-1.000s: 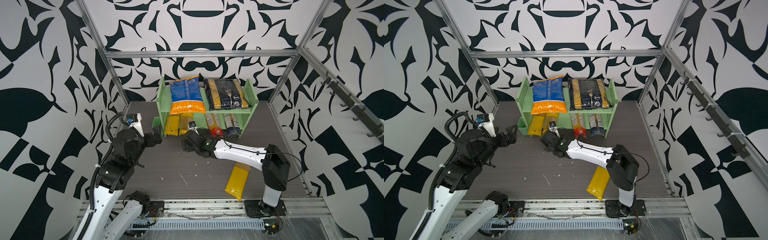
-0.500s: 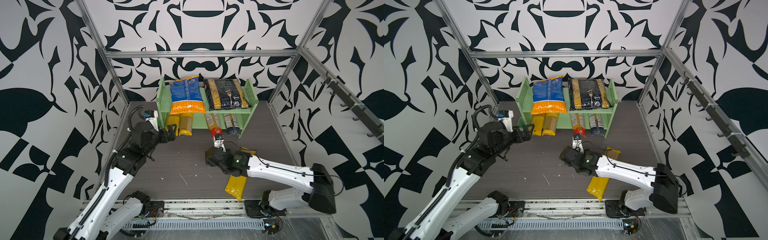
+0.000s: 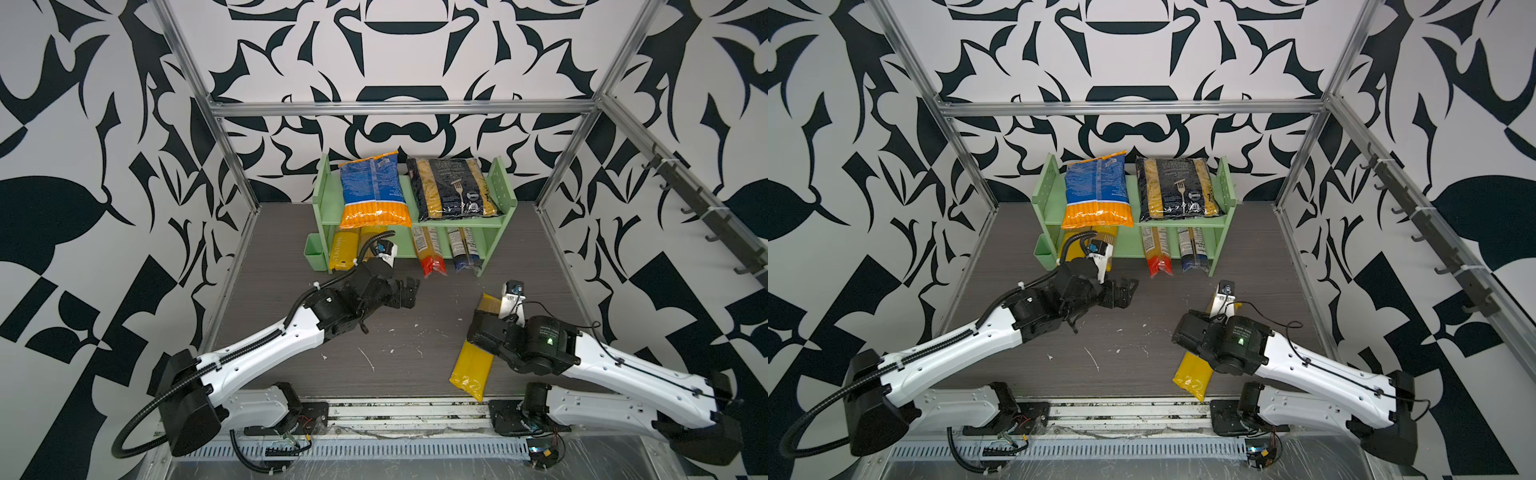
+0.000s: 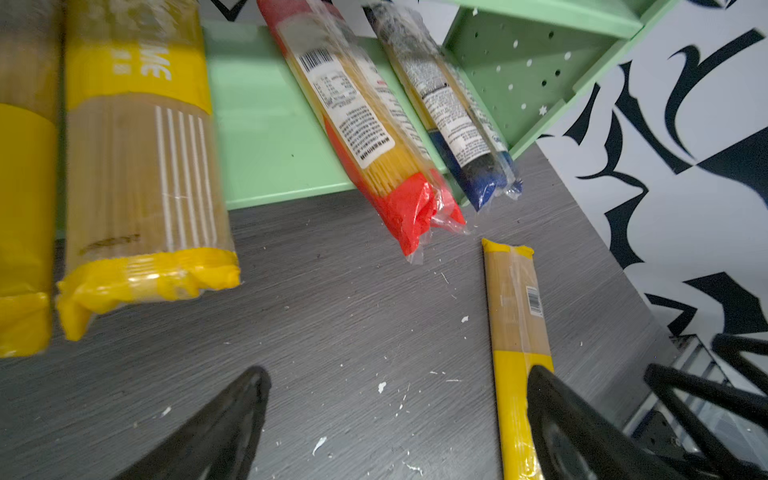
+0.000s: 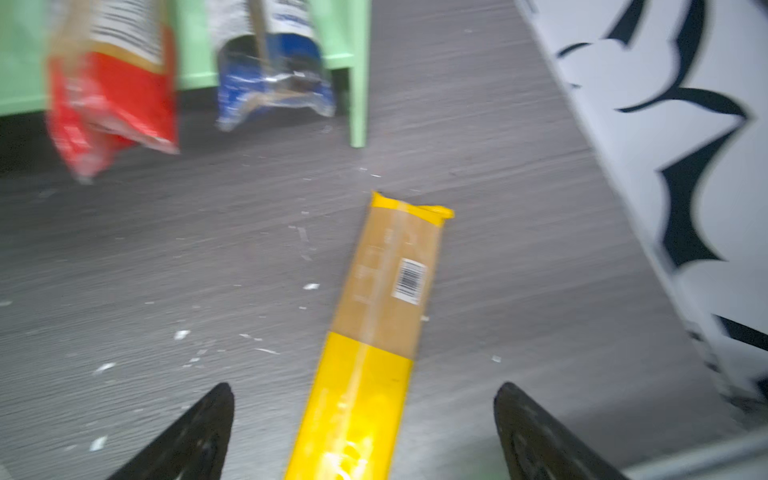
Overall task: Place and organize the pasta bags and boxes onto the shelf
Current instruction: 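Withdraw the right gripper while the left gripper swings toward the last pack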
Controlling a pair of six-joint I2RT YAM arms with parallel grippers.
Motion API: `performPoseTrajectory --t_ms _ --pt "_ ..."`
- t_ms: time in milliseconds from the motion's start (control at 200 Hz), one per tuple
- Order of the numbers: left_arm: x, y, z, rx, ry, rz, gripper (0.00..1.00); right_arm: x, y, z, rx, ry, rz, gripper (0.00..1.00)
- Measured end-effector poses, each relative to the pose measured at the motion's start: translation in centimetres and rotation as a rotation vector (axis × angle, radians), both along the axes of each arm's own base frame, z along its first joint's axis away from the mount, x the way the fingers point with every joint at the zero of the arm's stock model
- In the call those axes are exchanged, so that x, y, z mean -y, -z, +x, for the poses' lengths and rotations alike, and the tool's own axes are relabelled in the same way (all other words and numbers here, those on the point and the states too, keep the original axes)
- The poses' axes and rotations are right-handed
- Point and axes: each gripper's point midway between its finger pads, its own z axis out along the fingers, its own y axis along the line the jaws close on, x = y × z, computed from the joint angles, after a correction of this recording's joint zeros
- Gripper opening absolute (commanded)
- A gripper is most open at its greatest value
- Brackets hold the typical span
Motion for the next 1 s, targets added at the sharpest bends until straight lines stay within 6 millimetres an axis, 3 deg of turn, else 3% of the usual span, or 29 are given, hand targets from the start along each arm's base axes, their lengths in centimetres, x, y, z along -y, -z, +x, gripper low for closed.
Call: performPoseTrajectory --t_ms 175,375,620,1000 --pt "3.7 2.4 -1.9 -0.035 0.050 0.018 0.99 3.0 -1.1 -1.1 0.003 0.059 0.007 1.00" --pt "6.1 3.6 -4.4 -0.051 0.080 0.012 0.99 6.3 -2.7 -2.4 0.034 0.105 0.053 1.00" --pt "8.5 5.1 -8.6 -0.061 0.120 0.023 0.99 5.8 -4.0 -1.9 0.035 0.087 0.041 1.00" --pt "11.3 10.3 -16.1 -0.089 0.195 0.122 0.99 6.1 -4.7 -2.6 0.031 0.061 0.095 1.00"
